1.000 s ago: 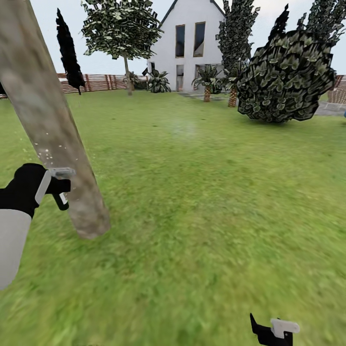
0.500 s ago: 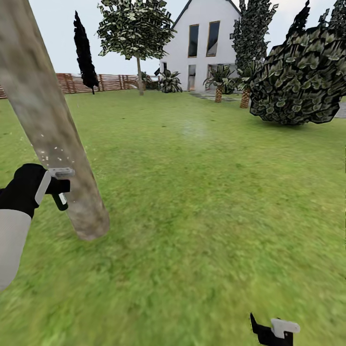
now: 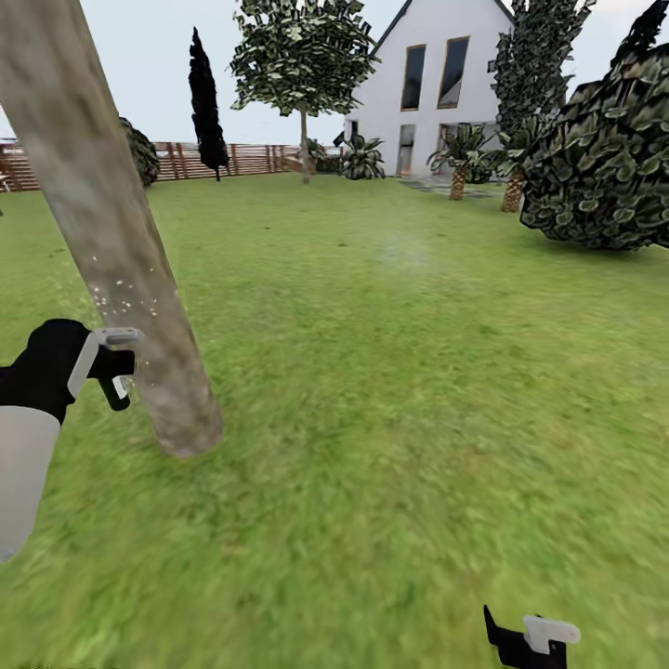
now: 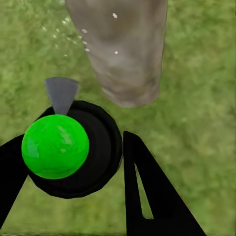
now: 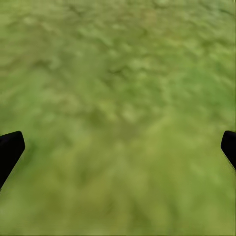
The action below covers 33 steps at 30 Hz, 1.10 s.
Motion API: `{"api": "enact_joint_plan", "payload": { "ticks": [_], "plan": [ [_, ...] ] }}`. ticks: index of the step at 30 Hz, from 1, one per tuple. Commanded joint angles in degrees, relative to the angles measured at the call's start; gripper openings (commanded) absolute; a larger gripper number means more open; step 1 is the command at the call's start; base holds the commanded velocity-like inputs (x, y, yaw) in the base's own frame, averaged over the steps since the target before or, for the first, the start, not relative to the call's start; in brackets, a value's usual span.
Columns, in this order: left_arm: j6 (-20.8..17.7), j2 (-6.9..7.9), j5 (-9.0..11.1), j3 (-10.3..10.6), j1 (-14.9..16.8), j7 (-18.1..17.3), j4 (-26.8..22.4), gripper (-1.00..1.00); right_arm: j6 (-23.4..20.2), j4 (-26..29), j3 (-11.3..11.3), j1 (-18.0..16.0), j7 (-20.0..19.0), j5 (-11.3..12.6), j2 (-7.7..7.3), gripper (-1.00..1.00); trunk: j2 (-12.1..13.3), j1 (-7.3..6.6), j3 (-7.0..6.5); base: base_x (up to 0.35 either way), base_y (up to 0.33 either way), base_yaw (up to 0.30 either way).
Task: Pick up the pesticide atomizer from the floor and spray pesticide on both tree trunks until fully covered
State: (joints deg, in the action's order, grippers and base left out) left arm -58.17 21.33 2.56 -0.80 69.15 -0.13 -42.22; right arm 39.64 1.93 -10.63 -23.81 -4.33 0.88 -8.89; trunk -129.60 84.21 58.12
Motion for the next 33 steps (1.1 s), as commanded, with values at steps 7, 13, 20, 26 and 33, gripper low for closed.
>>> {"api": "enact_joint_plan", "payload": {
  "ticks": [7, 13, 20, 26, 33],
  "plan": [
    [0.7, -0.07, 0.0, -0.2, -4.5, 0.3, 0.9, -1.0, 0.0, 0.0, 0.0, 0.0, 0.0, 0.0, 0.01, 1.0, 0.0, 0.0, 0.0, 0.223, -0.202, 0.056],
    [0.9, -0.07, -0.1, -0.4, -9.3, 0.5, 0.6, -1.0, 0.0, 0.0, 0.0, 0.0, -0.1, 0.0, 0.01, 1.0, 0.0, 0.0, 0.0, 0.246, -0.182, 0.0],
    [1.1, -0.24, -0.1, -0.5, -9.6, 0.5, 0.7, -1.0, 0.0, 0.0, 0.0, 0.0, -0.1, 0.0, 0.01, 1.0, 0.0, 0.0, 0.0, 0.011, -0.272, 0.151],
    [7.9, -0.18, 0.2, -0.9, -11.7, 0.8, 1.7, -1.0, 0.0, 0.0, 0.0, 0.0, -0.1, -0.1, 0.01, 1.0, 0.0, 0.0, 0.0, 0.0, -0.244, 0.215],
    [8.6, -0.4, 0.5, -1.0, -13.2, 1.0, 2.2, -1.0, 0.0, 0.0, 0.0, 0.0, -0.1, 0.0, 0.01, 1.0, 0.0, 0.0, 0.0, 0.025, -0.025, 0.135]
  ]
}}
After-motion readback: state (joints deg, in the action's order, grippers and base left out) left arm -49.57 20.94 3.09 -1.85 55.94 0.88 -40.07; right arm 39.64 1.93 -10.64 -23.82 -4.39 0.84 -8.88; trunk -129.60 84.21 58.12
